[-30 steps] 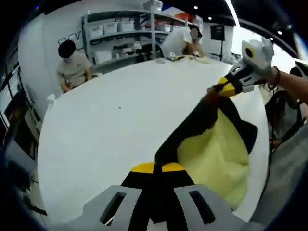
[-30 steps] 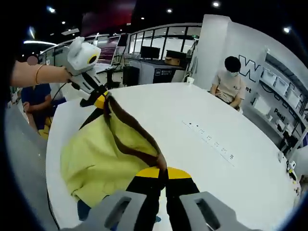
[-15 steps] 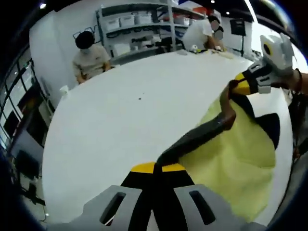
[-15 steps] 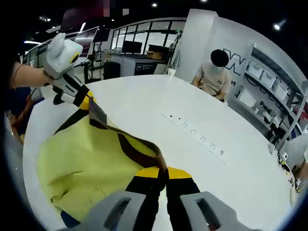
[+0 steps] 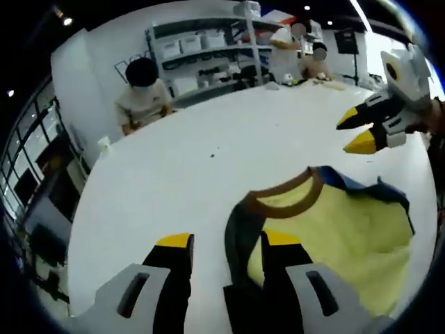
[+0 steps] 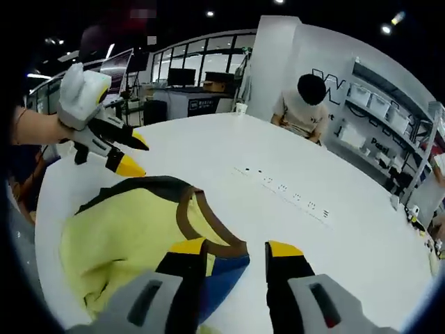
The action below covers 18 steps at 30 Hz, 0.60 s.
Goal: Fold the garment on the visible template until the final outline fits inside the template.
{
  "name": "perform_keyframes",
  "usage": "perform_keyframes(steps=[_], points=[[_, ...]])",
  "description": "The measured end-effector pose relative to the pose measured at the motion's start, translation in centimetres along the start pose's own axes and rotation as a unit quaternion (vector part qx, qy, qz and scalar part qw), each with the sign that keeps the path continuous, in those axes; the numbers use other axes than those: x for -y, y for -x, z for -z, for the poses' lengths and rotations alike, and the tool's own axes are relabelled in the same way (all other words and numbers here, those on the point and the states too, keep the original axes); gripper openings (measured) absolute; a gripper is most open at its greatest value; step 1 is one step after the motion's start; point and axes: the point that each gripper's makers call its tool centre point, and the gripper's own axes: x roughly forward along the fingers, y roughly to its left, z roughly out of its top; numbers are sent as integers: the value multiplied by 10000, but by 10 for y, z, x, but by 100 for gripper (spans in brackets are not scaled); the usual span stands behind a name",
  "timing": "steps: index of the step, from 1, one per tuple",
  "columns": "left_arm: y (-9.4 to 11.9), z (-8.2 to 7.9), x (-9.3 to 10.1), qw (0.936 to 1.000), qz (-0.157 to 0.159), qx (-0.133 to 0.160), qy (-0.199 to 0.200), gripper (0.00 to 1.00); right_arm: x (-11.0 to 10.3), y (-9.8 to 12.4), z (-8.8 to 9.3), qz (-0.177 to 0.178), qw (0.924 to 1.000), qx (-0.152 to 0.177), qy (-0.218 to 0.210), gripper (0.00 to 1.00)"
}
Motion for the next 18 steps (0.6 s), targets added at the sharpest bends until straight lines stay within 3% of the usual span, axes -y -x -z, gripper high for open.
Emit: perform_keyframes(steps=[4,6,11,15,17,18], points=[[13,6,-1,9993,128,269,205,57,-19,13,7,-176,9994,40,-279,55],[17,16,-1,9993,128,222,283,63,-27,15,10,-295,9995,59,-68,55],[25,19,-2,9983,143,375,413,72,-36,18,12,-410,9991,71,-83,62],[34,26,0,9980,259,443,356,74,-43,20,11,-509,9982,134,-286,63],[40,30,10,9975,334,485,397,72,-45,21,13,-518,9981,84,-334,63],[44,39,8,9970,416,451,475,71,-50,26,14,-558,9977,84,-374,64]])
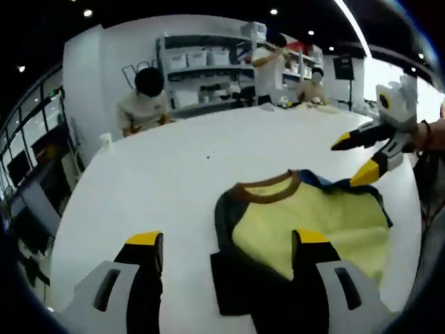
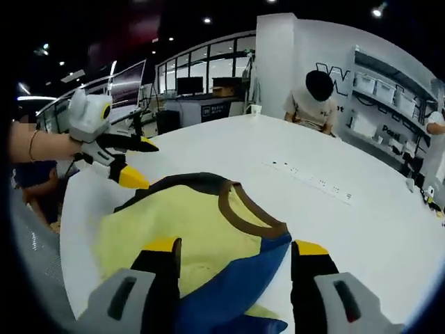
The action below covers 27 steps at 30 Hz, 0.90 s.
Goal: Fold the garment on the visible template until the final outline fits inside the template.
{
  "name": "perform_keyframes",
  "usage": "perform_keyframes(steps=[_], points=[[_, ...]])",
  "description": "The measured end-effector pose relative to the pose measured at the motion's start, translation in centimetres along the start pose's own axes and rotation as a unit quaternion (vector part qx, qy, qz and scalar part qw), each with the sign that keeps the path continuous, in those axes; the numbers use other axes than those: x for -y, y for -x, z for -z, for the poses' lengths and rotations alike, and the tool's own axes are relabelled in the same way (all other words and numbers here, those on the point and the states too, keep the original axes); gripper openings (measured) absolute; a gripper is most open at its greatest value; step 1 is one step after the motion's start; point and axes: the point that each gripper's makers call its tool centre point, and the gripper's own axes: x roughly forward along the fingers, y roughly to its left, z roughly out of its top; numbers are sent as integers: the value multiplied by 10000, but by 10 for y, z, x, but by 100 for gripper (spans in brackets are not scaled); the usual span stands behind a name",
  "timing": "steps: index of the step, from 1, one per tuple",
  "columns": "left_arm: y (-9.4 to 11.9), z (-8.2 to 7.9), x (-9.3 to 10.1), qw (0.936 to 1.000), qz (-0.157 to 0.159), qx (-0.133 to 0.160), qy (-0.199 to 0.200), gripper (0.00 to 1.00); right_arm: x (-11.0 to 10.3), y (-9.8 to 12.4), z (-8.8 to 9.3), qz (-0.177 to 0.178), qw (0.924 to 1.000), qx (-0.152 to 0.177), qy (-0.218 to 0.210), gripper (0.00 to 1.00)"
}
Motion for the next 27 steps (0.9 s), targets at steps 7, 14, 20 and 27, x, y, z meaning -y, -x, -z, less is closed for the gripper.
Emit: perform_keyframes(steps=[7,14,20,27], points=[[11,27,2,9994,299,-84,178,66,-19,14,9,-111,9999,6,-88,69],[15,54,19,9948,677,-513,557,49,-36,25,35,-176,9975,-220,-654,69],[16,65,26,9907,805,-648,883,37,-48,31,58,-197,9961,-489,-712,58],[7,77,21,9898,672,-901,870,12,-36,27,77,76,9932,-786,-854,34]])
